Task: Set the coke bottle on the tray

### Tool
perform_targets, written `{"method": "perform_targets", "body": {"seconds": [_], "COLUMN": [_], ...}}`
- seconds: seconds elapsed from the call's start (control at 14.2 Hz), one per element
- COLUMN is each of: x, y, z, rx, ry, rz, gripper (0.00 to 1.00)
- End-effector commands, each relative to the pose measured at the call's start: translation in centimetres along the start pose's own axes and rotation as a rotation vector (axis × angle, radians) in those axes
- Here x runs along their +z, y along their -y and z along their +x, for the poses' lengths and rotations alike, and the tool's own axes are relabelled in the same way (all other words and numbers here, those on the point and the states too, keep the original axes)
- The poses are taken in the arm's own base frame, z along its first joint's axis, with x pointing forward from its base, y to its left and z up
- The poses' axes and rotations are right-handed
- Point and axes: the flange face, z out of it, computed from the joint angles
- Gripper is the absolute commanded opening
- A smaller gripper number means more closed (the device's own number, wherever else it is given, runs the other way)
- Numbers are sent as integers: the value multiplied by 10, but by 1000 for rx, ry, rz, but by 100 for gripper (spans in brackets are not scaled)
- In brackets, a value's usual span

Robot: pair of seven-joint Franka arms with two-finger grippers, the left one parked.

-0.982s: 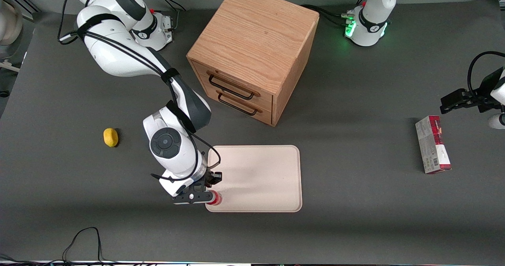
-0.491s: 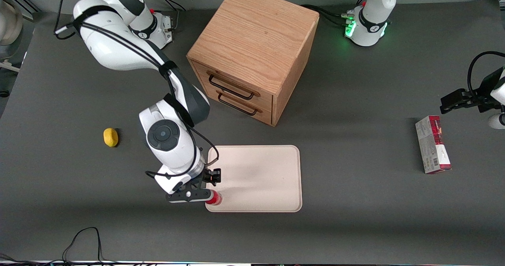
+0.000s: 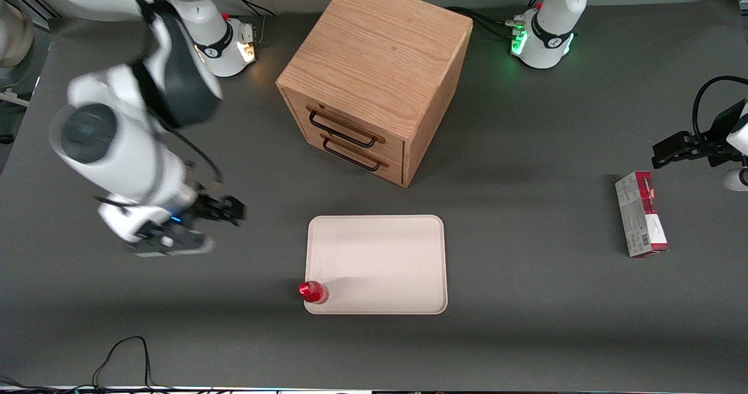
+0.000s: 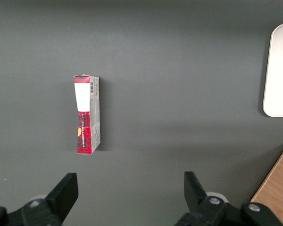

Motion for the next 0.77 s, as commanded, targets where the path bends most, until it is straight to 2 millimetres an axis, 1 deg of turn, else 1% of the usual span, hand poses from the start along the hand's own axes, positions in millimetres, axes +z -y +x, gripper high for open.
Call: {"method": "perform_targets", "body": {"seconds": [0.0,0.14,0.21,0.28,0.42,0.56,0.7], "x": [-24,-48,-58,-72,-91,-101,-106], "y": [-69,-112,-127,-135,-144,-148,-147], "z": [-79,-109,-122,-135,-149,-158,-161], "rx": [29,31,17,16,28,42,38], "ry": [38,62,93,96,81,76,68], "rz": [36,50,57,65,75,80,81], "gripper": [100,100,100,100,100,100,100]}}
